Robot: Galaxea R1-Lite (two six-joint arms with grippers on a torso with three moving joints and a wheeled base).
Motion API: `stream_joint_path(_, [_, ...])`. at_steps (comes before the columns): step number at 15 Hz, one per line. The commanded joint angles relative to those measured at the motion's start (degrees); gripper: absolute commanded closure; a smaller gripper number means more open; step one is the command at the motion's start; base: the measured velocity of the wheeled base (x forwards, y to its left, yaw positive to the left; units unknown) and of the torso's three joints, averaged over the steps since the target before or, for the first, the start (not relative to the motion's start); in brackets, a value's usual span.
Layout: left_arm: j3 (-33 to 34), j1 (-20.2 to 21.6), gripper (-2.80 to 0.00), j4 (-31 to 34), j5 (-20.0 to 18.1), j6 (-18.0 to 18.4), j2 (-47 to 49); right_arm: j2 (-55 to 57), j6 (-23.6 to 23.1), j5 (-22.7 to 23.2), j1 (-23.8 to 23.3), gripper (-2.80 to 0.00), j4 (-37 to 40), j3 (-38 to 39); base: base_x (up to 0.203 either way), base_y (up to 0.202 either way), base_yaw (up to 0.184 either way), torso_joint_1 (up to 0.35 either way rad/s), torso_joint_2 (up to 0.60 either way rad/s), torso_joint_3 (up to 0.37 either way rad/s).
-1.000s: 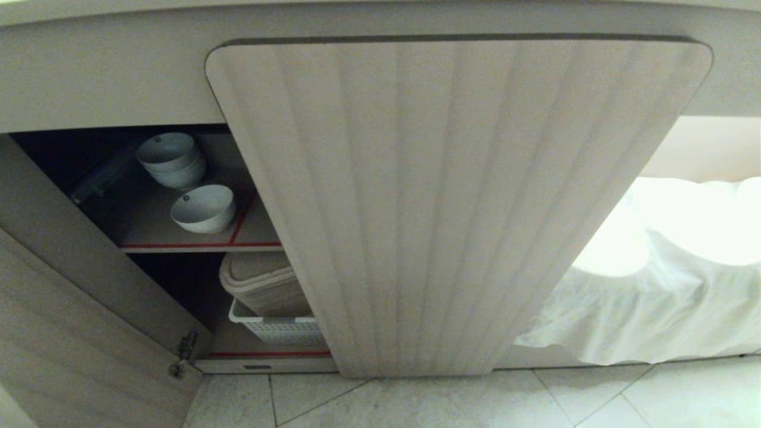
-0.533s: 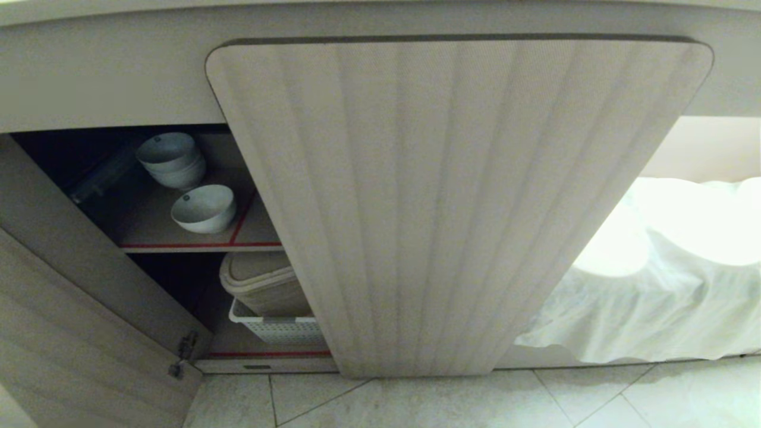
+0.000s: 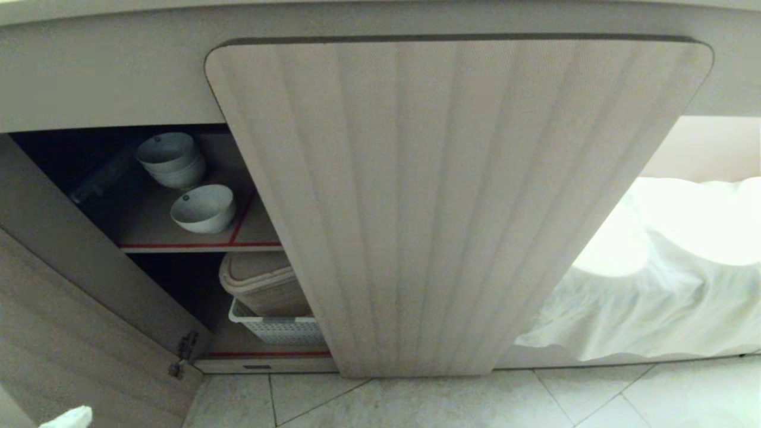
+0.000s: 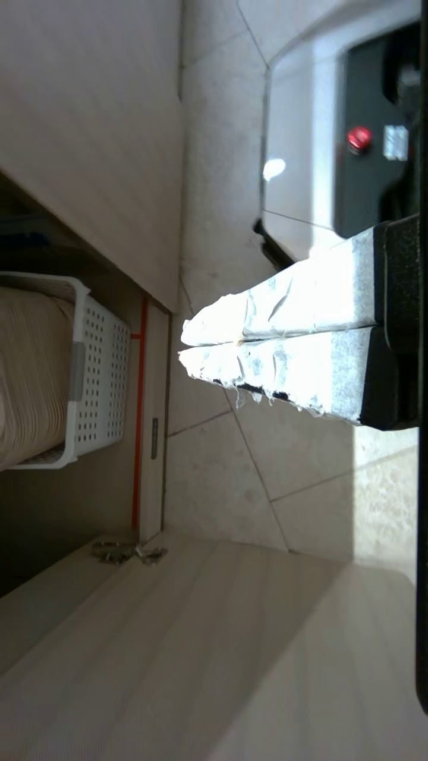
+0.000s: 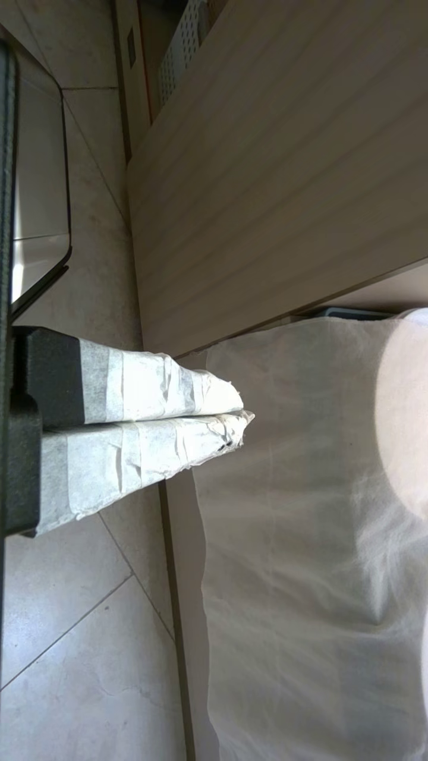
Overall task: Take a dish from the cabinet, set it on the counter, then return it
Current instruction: Take the bowl from the cabinet
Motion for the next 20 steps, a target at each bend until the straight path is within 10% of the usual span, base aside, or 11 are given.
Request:
stream_joint_path(1, [0.0,0.1,0.00,-5.6,0.1,-2.7,11.6,0.0,0.0,0.0,0.0,0.00,0.0,0.0,0.000,0.000,0.000,0.000,0.00,0.000])
stream_joint_path(12, [-4.3,-0.7,0.00,-27.4,2.3,-13.4,38.9,0.0,0.0,0.0,0.0,0.00,0.0,0.0,0.000,0.000,0.000,0.000,0.00,0.000])
stream_joint_path(20, [-15.3,-8.7,0.00,-28.0,14.1,-25.7,49.6,0.0,0.0,0.0,0.0,0.00,0.0,0.0,0.000,0.000,0.000,0.000,0.00,0.000])
